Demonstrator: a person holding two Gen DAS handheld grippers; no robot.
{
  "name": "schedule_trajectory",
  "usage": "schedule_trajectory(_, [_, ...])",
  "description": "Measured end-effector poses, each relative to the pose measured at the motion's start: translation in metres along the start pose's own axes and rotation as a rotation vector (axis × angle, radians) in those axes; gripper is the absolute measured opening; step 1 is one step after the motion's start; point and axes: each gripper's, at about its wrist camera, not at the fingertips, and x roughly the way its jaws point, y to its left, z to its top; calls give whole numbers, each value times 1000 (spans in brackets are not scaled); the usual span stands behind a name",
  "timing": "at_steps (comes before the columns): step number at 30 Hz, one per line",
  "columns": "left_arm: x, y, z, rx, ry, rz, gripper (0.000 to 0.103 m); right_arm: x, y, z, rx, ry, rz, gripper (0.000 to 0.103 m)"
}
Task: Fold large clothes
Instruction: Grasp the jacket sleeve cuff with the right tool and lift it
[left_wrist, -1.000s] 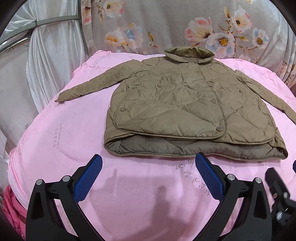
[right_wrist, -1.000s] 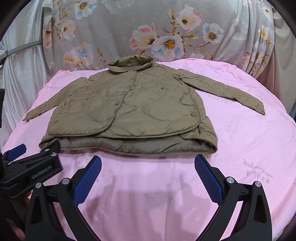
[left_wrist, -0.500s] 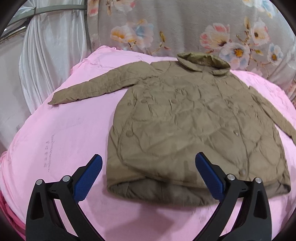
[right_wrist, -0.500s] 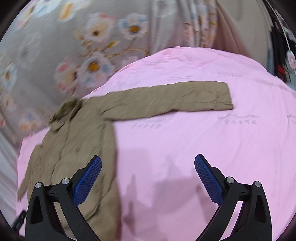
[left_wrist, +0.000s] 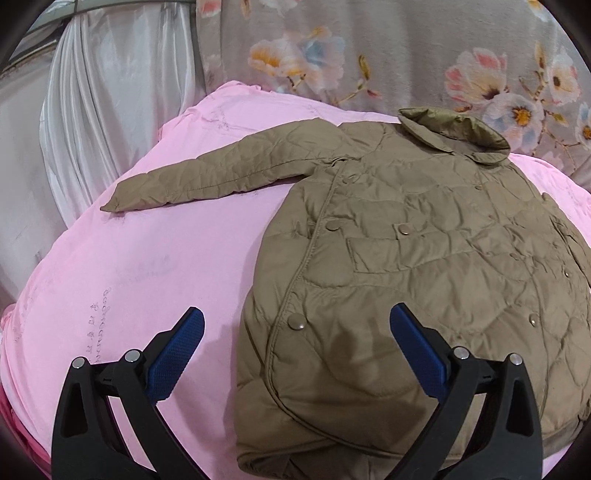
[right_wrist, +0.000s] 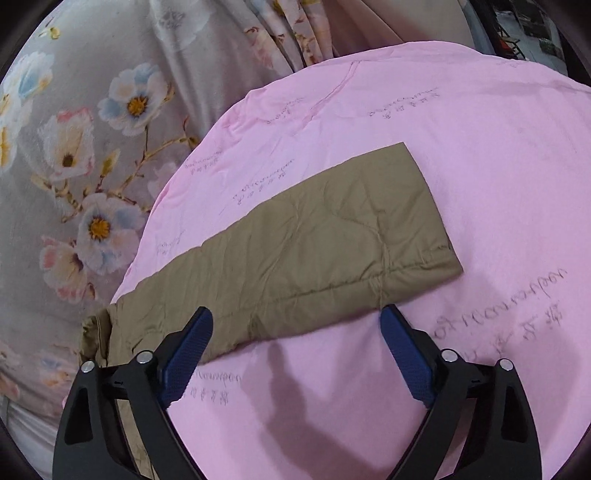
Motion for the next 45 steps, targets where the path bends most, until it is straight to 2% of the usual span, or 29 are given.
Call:
schedule_trajectory(1, [2, 1, 0, -2, 3, 6, 98, 4, -2, 5, 19, -7, -9, 81])
schedule_trajectory(2, [5, 2, 2, -4, 7, 11, 98, 8, -4, 12, 46, -23, -19, 72])
schedule_trajectory(3, [8, 4, 4, -5, 13, 15, 98, 12, -5, 18, 64, -36, -29, 52])
schedule_trajectory(4, [10, 6, 6, -6, 17, 19, 98, 15, -5, 22, 76, -47, -35, 39])
schedule_trajectory(5, [11, 8, 6, -7, 19, 22, 98, 20, -5, 28, 85, -48, -37, 21])
schedule_trajectory(7, [15, 12, 8, -13, 23, 31, 98, 27, 3, 37, 89, -57, -56, 13])
schedule_trajectory(9, [19, 17, 10, -17, 26, 46, 98, 23, 24, 45, 48, -94, -35, 6])
schedule_trajectory(13, [23, 22, 9, -20, 37, 52, 98, -4, 104, 43, -178, -185, 48, 4])
schedule_trajectory(17, [24, 22, 7, -12, 40, 44, 98, -22, 176, 20, -374, -198, 145, 4])
schedule_trajectory(20, [23, 20, 5, -3, 38, 38, 98, -25, 229, -8, -483, -143, 230, 4])
schedule_trajectory(23, [21, 19, 5, 0, 33, 28, 98, -23, 286, -50, -599, -74, 312, 4])
schedule_trajectory(28, [20, 23, 7, -11, 30, 18, 98, -12, 363, -136, -780, 59, 425, 4])
schedule_trajectory(31, [23, 27, 9, -23, 38, 8, 98, -2, 393, -189, -870, 146, 476, 4])
schedule_trajectory(34, [27, 32, 13, -37, 51, -12, 98, -2, 413, -232, -955, 214, 537, 11])
schedule_trajectory(35, [28, 34, 15, -42, 54, -25, 98, -7, 416, -239, -968, 215, 558, 18])
schedule_trajectory(36, [28, 36, 18, -48, 55, -41, 98, -13, 418, -243, -976, 204, 580, 31])
schedule_trajectory(38, [29, 36, 25, -56, 53, -66, 98, -26, 416, -240, -957, 141, 594, 47])
schedule_trajectory(39, [30, 36, 31, -61, 54, -89, 98, -30, 412, -233, -928, 118, 596, 48])
schedule_trajectory(41, [33, 32, 42, -71, 62, -137, 98, -27, 406, -217, -864, 127, 585, 48])
schedule_trajectory(45, [53, 11, 73, -109, 126, -291, 98, -9, 376, -185, -748, 140, 472, 49])
